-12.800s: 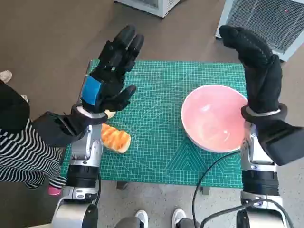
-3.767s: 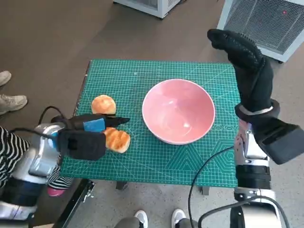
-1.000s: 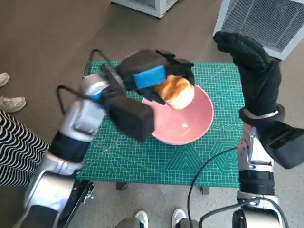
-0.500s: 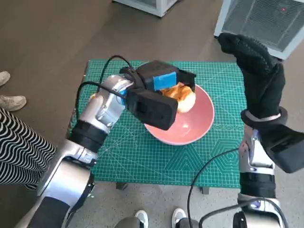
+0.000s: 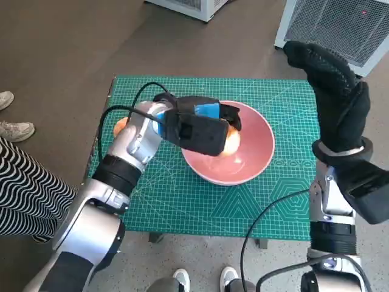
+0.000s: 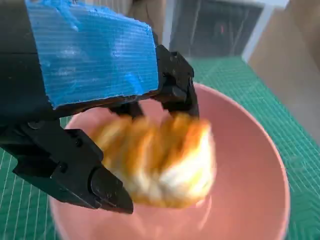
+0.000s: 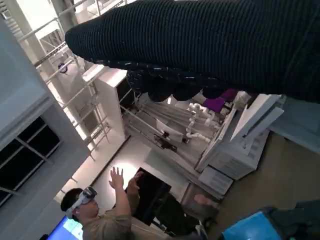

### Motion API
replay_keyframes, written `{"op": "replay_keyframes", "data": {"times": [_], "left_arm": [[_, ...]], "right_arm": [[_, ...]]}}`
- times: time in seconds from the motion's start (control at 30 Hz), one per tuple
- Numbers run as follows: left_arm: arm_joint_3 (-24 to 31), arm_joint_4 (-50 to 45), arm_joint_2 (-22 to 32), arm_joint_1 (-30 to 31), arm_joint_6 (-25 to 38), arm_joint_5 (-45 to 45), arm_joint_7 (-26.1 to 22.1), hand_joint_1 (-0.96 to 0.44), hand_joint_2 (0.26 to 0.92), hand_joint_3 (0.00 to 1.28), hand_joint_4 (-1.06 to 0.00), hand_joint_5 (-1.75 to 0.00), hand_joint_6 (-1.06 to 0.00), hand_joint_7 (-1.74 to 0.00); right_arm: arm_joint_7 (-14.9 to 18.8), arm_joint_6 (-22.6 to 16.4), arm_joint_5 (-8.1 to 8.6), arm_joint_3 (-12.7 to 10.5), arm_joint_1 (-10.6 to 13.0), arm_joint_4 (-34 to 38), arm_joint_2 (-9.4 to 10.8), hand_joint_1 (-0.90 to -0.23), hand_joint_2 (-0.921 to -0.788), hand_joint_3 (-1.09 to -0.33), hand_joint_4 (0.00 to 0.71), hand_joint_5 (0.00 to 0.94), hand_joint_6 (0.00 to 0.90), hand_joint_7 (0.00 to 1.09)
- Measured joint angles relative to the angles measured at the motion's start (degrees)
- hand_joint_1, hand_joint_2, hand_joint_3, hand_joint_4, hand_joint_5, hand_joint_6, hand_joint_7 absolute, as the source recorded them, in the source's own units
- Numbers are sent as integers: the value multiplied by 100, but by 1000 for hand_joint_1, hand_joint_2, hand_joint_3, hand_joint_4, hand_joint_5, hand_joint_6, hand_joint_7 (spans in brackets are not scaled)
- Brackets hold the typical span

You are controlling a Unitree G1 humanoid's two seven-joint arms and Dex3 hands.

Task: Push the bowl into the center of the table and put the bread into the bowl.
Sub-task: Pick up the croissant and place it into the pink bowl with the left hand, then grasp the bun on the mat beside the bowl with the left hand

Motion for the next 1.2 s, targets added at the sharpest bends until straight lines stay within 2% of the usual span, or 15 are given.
{"op": "replay_keyframes", "data": {"times": [0.17, 0.37, 0.7, 0.93, 1.2], "left_arm": [[195, -554, 273, 147, -268, -221, -76, -300, 717, 101, -23, -1, -45, -343], [594, -1538, 797, 479, -296, -604, -375, -291, 756, 28, -16, -1, -96, -203], [1575, -2895, 1998, 1170, -338, -1312, -659, -257, 766, 12, -30, -5, -138, -159], [2016, -3094, 2653, 1573, -286, -1406, -573, -192, 755, 5, -45, -8, -165, -170], [2065, -2706, 3103, 1841, -277, -1209, -435, -142, 748, 1, -49, -1, -192, -107]], "right_arm": [[-3, -2, 1, 2, 5, 15, -1, -702, -921, -732, 142, 0, -1, 519], [-19, -15, 1, 7, 13, 30, 2, -701, -921, -733, 141, 0, -1, 519], [-27, -43, 1, 10, 37, 32, -1, -699, -921, -736, 141, 0, -1, 523], [-26, -43, 31, 10, 47, 45, -7, -694, -921, -739, 147, 3, -1, 525], [-25, -44, 37, 14, 44, 99, -3, -694, -921, -738, 138, 0, -1, 528]]}}
